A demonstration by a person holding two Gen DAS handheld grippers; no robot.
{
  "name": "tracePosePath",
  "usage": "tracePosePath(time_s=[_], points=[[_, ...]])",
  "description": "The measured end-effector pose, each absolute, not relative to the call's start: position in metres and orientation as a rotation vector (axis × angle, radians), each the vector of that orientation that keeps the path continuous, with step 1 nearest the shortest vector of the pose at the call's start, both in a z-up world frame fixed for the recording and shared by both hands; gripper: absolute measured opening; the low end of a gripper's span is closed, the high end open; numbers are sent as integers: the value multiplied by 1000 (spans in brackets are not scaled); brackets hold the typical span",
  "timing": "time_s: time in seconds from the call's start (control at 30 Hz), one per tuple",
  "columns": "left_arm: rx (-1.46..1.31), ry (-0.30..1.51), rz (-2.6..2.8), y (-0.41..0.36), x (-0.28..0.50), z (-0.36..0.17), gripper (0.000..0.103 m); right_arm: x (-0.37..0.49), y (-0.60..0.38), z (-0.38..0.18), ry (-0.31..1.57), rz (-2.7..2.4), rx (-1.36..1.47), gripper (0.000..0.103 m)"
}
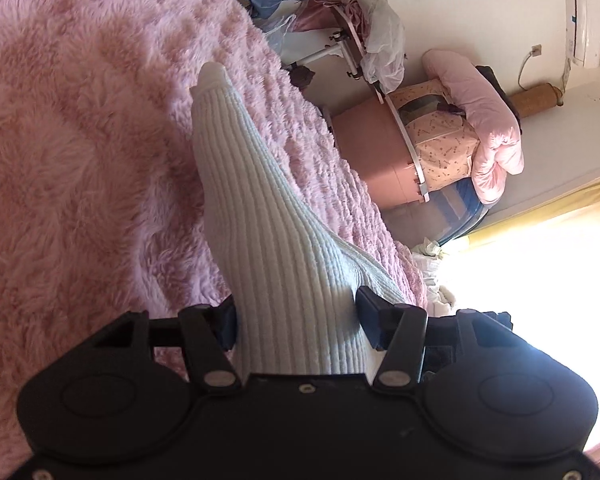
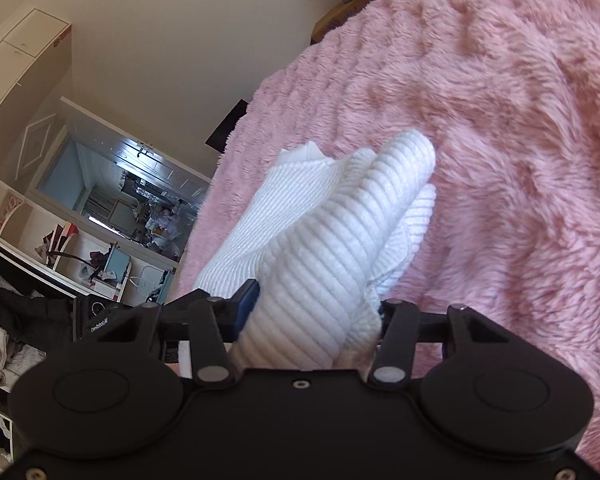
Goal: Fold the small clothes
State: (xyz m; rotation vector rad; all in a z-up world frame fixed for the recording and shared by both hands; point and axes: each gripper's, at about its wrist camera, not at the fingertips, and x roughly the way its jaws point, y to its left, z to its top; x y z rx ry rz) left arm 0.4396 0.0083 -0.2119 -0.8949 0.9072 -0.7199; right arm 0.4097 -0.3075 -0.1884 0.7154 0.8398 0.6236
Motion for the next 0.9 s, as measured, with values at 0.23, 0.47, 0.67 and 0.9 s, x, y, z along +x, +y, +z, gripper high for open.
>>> tracePosePath(time_s=[0.23, 0.47, 0.67, 0.9], points=[[-841, 826, -727, 38, 398, -148, 57, 384, -276, -127, 778, 692, 653, 51], [-808, 749, -705, 83, 340, -102, 57, 346, -243, -90, 728, 766, 619, 51], [-792, 736, -660, 117, 294, -96, 57, 318, -210, -88, 724, 808, 602, 51], [-818, 774, -596, 146, 249, -142, 57, 294, -183, -124, 762, 801, 586, 51]])
